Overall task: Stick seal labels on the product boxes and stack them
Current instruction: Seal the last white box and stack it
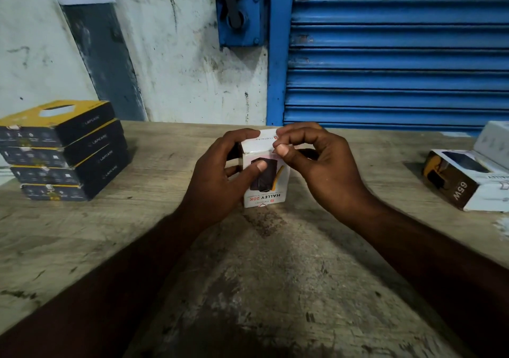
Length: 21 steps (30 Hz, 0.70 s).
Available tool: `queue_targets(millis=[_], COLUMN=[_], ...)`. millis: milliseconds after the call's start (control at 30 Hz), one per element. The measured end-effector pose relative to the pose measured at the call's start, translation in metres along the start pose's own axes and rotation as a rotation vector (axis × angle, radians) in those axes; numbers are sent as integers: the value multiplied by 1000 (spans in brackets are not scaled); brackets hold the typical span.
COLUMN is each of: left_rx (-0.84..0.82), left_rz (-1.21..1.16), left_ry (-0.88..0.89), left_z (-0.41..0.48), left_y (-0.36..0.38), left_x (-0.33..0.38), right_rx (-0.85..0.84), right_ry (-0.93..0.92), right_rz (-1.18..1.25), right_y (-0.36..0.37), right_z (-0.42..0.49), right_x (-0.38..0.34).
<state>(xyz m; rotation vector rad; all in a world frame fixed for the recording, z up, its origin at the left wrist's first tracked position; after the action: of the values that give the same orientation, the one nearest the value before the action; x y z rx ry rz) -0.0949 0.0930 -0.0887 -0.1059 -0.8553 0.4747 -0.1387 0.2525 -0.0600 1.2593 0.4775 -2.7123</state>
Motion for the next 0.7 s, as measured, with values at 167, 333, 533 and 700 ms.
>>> queue_targets(millis=[167,333,533,700], left_rx=[9,1,-3,-6], left_rz=[6,5,-8,-13], left_ry=[3,14,13,10], left_z=[0,0,0,0], left_y=[-1,1,2,1], left_x=[0,0,1,0], right_rx=[-41,-41,-34,-52], right_ry=[55,67,50,13], right_rz=[39,24,-31,-94], right_y=[6,8,7,6], right_z=[-1,-1,0,-2], right_x=[6,13,13,6])
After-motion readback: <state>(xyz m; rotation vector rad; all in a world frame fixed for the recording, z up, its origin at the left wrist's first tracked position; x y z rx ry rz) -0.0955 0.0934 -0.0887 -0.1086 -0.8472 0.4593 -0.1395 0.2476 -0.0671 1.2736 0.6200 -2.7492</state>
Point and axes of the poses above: each hand's wrist, its own z-axis towards the middle knuckle, its own y-axis out of the palm, x = y × z, the point moved 9 cm from there along z, towards the middle knuckle, and after that the axes turned 3 degrees about y, right-handed, at the moved point
